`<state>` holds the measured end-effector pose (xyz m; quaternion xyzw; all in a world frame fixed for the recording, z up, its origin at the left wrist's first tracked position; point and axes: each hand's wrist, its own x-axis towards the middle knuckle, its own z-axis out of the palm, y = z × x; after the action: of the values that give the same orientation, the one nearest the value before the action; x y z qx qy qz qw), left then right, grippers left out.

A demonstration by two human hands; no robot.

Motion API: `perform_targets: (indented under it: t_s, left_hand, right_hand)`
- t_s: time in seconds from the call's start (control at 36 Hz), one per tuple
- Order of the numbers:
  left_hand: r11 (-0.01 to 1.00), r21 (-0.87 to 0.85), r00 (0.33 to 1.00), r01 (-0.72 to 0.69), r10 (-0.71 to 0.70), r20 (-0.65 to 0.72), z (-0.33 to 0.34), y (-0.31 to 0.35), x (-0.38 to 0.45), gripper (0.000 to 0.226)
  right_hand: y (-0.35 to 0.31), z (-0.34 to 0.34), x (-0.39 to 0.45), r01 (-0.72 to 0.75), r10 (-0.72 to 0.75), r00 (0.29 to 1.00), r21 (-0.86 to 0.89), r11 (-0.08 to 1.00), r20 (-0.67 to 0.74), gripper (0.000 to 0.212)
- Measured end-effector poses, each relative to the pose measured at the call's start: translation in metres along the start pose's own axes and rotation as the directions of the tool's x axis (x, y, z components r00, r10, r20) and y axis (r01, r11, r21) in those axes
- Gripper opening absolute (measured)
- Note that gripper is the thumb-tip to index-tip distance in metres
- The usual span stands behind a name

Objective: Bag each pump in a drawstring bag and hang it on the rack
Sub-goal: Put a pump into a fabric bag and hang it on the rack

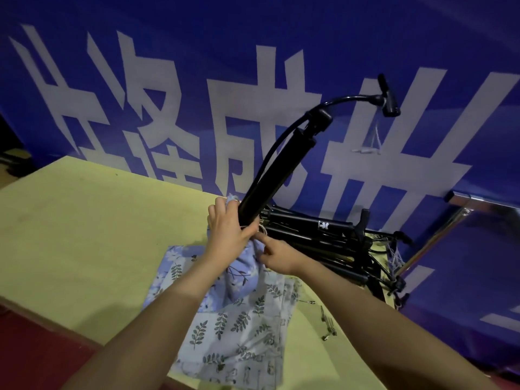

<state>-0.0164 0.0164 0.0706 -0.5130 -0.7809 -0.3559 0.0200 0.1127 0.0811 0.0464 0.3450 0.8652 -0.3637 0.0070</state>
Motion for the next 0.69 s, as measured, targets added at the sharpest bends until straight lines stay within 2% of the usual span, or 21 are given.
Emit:
perform_targets:
  t_s: [0.08,0.14,0.17,0.22,0.28,0.33,0.42,0.53,0.69]
  left_hand:
    - [0.999,-0.039,0.999,0.037,-0.037,0.001,-0.002,-0.006,-0.004,0.057]
    - [0.998,-0.047,0.999,0.044,-0.044,0.004,-0.001,-0.011,-0.008,0.064]
    - [0.997,-0.047,0.999,0.054,-0.054,0.01,0.0,-0.014,-0.01,0.063]
    - [0.997,-0.04,0.997,0.071,-0.07,0.023,0.0,-0.018,-0.013,0.052]
    - [0.997,-0.032,0.997,0.067,-0.067,0.028,0.004,-0.021,-0.017,0.043]
    - [0.998,-0.025,0.997,0.056,-0.055,0.046,0.007,-0.022,-0.02,0.04]
    - [0.998,-0.022,0.996,0.058,-0.056,0.075,0.012,-0.021,-0.023,0.039]
    - [0.996,-0.016,0.991,0.089,-0.087,0.099,0.017,-0.021,-0.024,0.042]
    - [0.992,0.014,0.98,0.123,-0.124,0.155,0.029,-0.022,-0.035,0.045]
  right_hand:
    - [-0.005,0.005,0.002,0.047,-0.051,0.998,-0.117,0.992,-0.033,0.044]
    - [-0.004,0.006,0.003,0.039,-0.061,0.992,-0.199,0.979,-0.107,0.033]
    - [-0.002,0.006,0.004,0.026,-0.053,0.985,-0.163,0.986,-0.163,0.032]
    - [0.0,0.003,0.001,0.039,-0.025,0.951,0.039,0.998,-0.308,0.035]
    - [-0.002,-0.002,-0.003,0.121,-0.002,0.903,0.25,0.961,-0.43,0.032]
    - [-0.01,-0.006,-0.007,0.21,-0.012,0.877,0.361,0.909,-0.48,0.024]
    - [-0.015,-0.007,-0.007,0.269,-0.042,0.859,0.38,0.885,-0.511,0.02]
    - [-0.018,-0.004,-0.01,0.251,0.0,0.848,0.402,0.881,-0.529,0.043]
    - [-0.028,0.003,-0.002,0.284,0.107,0.757,0.472,0.835,-0.644,0.03]
